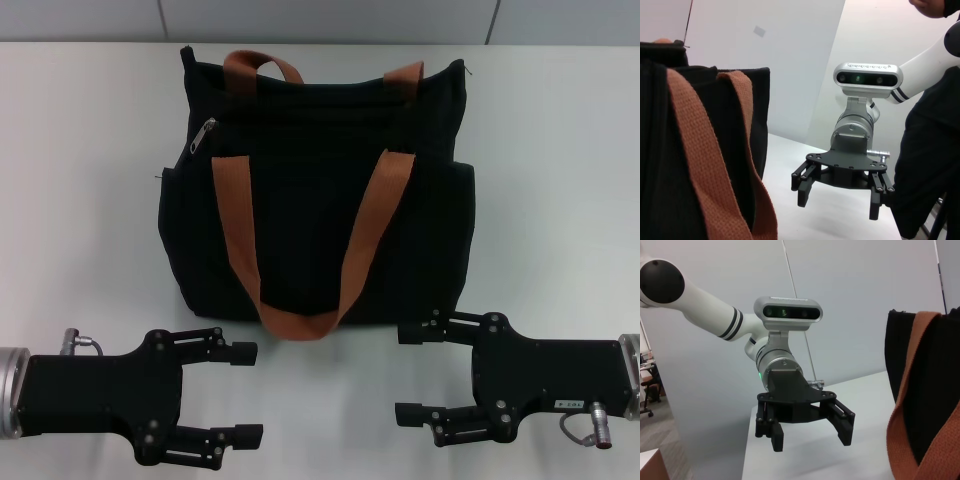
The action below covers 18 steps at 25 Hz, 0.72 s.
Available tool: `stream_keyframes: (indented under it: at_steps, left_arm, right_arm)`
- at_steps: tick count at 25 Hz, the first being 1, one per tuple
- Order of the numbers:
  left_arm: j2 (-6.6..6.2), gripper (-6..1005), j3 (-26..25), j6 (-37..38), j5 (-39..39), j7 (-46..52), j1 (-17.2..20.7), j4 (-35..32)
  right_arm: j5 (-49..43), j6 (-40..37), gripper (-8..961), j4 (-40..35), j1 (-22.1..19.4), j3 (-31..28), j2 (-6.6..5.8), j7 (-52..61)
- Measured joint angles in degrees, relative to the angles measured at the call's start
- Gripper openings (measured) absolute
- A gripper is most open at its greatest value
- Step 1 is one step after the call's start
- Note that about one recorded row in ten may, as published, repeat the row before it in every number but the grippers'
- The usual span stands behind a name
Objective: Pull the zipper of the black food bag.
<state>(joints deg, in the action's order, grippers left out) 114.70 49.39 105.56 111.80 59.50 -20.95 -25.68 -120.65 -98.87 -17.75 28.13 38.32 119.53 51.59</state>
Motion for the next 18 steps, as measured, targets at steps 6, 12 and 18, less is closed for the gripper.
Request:
stream_keyframes:
  at_steps: [6, 12, 18]
  left_arm:
    - [0.00, 834, 0.0, -0.2, 0.0, 0.0, 0.1, -0.1]
    - [0.04, 834, -0.7, 0.1, -0.5, 0.0, 0.1, -0.1]
    - [1.87, 834, -12.7, 7.2, -1.0, -2.0, -1.3, 0.0]
  right_arm:
    - [0.0, 0.0, 833, 0.0, 0.0, 0.0, -0.04, 0.0]
    - [0.0, 0.0, 833, 0.0, 0.0, 0.0, -0.07, 0.0]
    - [0.0, 0.0, 832, 0.0, -0.3, -0.3, -0.18, 0.3]
